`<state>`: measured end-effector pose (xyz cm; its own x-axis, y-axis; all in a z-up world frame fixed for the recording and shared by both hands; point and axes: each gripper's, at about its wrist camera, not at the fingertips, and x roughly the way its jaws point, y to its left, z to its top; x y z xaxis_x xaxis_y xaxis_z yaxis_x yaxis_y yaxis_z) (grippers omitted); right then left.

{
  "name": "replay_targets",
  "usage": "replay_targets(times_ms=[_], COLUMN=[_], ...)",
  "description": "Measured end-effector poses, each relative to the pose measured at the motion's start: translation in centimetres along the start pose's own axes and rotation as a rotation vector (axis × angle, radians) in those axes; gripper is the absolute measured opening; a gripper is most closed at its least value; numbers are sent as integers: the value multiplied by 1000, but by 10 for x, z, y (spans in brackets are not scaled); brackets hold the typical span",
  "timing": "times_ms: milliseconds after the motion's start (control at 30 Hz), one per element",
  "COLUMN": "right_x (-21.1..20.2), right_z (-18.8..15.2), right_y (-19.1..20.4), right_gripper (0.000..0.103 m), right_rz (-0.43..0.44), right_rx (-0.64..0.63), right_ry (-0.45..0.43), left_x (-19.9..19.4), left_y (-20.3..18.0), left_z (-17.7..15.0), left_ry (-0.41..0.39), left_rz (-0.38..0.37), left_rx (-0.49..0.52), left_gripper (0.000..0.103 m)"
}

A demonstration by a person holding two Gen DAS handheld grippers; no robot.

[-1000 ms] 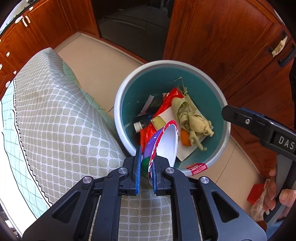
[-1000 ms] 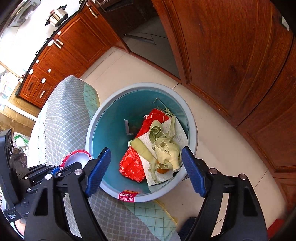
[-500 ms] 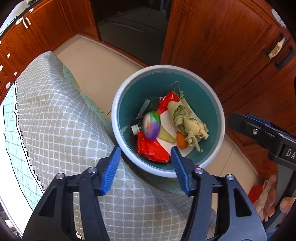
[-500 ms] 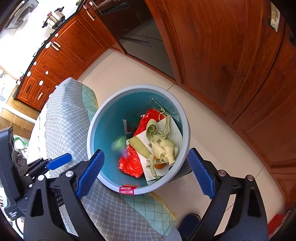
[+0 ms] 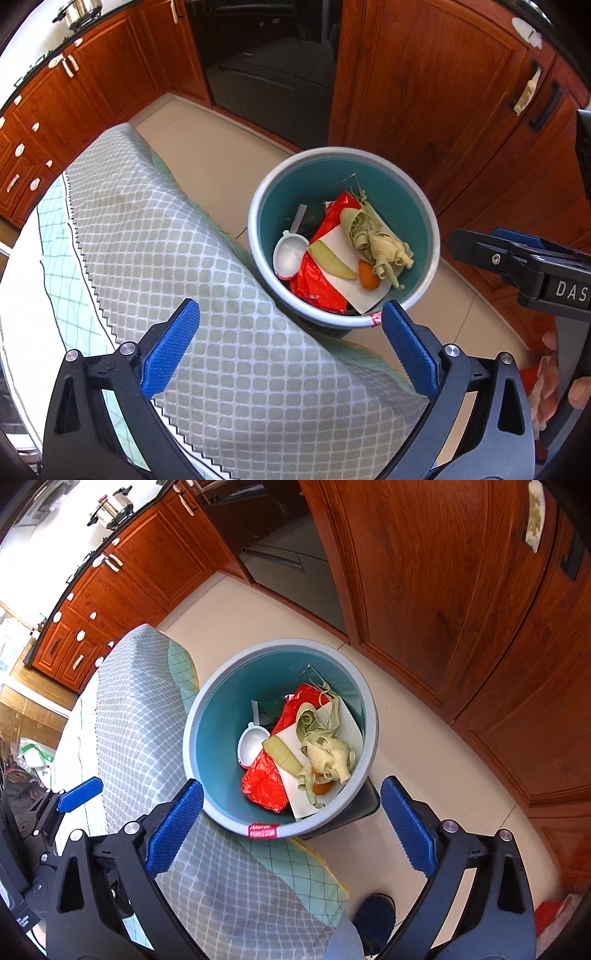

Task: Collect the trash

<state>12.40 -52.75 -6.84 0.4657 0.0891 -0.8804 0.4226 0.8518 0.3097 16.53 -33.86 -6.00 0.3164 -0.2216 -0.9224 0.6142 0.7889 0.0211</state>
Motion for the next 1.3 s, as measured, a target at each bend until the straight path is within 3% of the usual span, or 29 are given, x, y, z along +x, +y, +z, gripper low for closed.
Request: replay_targets(times_ms=[333,533,867,1300], right_x=[-45,-73,-106,-102], right_z=[-29,-51,-95,-133], right_y=[28,54,84,85], right_gripper=[96,96,96,96], right_rz=[-10,-129,-239,-222], right_rx=[-77,-174,-285,-289], right_ry=[-64,-104,-163,-146], left_x=[-47,-76,-97,-117], left_y=[17,23,48,45], left_z=[-30,-53,-100,-146], left_ry=[-62,-100,-112,-180], left_rz=[-25,30,46,90], left_rx=[-47,-36,-125,-173], left_gripper=[99,99,99,99])
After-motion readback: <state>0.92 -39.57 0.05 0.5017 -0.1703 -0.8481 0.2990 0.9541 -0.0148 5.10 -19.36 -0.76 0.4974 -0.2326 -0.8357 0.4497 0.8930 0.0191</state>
